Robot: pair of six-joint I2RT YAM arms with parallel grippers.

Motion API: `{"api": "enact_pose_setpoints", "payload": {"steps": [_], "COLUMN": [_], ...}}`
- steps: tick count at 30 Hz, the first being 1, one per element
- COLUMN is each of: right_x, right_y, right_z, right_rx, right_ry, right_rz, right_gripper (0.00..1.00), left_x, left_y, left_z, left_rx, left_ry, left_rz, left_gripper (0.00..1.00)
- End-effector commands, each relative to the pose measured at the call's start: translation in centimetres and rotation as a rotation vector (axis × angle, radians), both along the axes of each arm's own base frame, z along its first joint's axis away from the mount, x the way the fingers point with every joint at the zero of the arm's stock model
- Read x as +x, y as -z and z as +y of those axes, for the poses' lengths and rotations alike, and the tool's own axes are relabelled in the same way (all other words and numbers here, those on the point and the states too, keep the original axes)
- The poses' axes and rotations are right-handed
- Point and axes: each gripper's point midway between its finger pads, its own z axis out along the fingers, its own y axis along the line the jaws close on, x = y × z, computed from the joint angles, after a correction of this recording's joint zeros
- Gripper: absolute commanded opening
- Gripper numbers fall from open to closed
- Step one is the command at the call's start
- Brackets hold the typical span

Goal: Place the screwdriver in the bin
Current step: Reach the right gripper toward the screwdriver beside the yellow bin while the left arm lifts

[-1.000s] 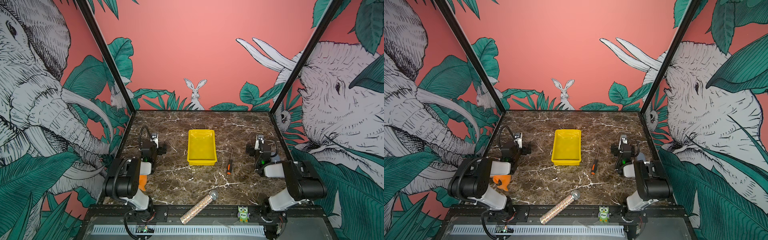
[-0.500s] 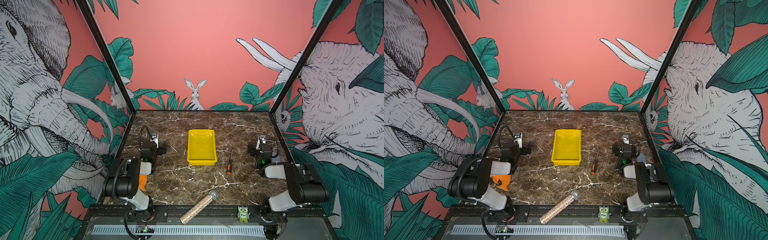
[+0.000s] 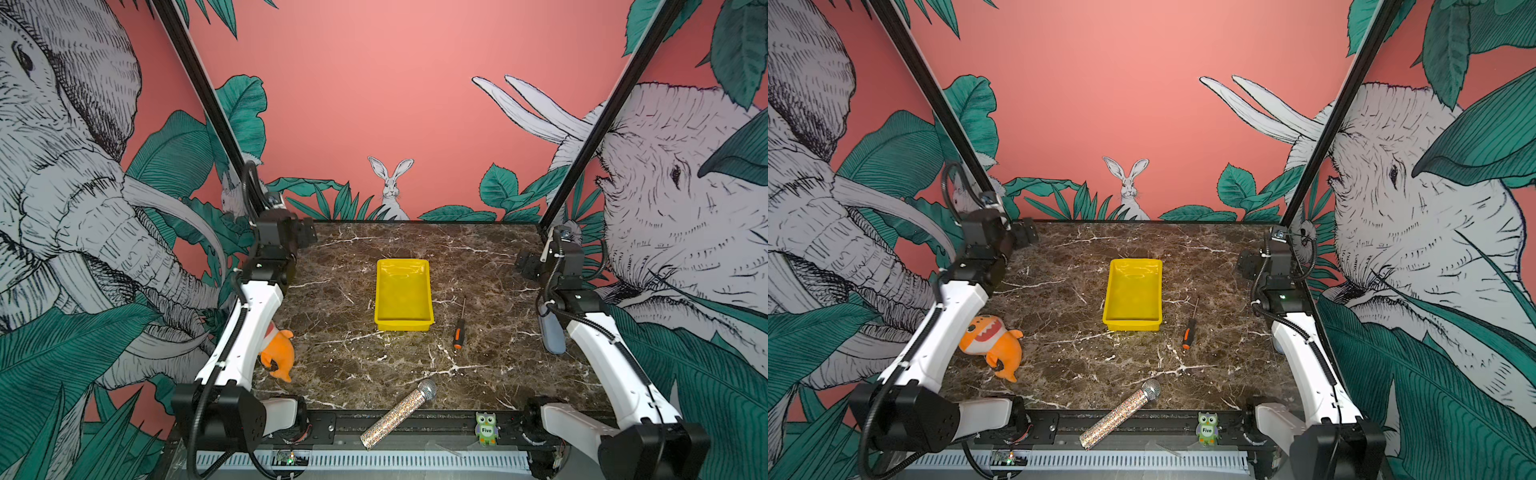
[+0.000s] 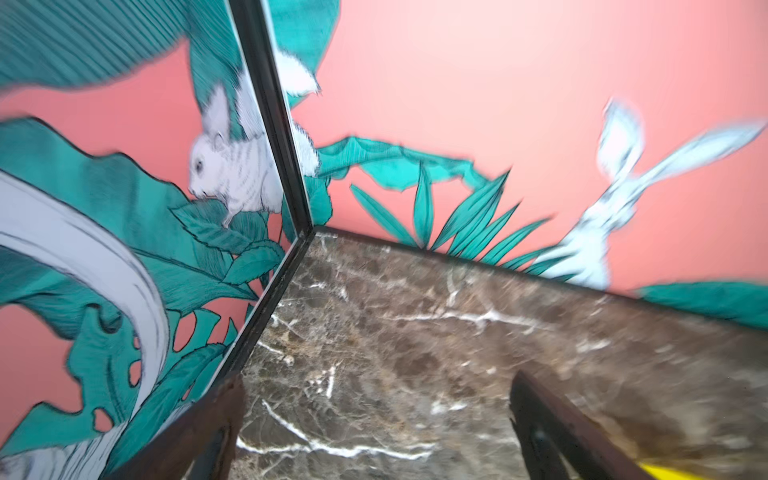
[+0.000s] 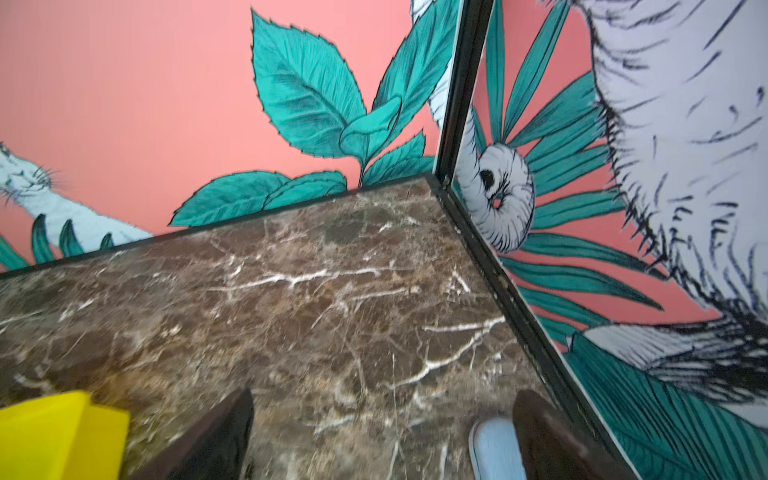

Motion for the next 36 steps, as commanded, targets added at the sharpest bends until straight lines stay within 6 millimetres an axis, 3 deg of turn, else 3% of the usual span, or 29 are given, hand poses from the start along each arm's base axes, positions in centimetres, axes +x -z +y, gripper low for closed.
{"api": "enact_pose_setpoints", "payload": {"steps": [1,5,16,22,29,36], "right_x": [-3.7,-5.4,-9.5,-10.3,-10.2,-10.7], "right_y": [4.1,5.5,15.3,19.3,21.7,23.1], "right_z": [3.0,6.7,15.9,19.0,20.2,18.9], "right_rx": [0.091,0.078,0.118,0.126,0.144,0.101], "right_ry": [-0.065,-0.138,-0.258,-0.292,-0.295,-0.234], "right_rz": [0.272,0.359,0.585,0.675,0.720,0.768], "right_gripper": [0.95,0.94,0.92,0.88,0.83,0.79], "left_x": [-4.3,-3.7,-3.8,-3.6,-3.6,-3.8], "left_y": [5.7,6.8,13.1,14.2,13.7,13.5], "left_z": [-2.3,-6.1,-11.0,-12.3,-12.1,-11.8], "left_rx": [-0.162,-0.230,-0.135,-0.203,-0.201,-0.187], "left_ry": [0.069,0.280,0.416,0.446,0.439,0.435], "left_rz": [0.360,0.396,0.500,0.549,0.526,0.522], "left_gripper": [1.00,1.00,1.00,1.00,1.00,1.00]}}
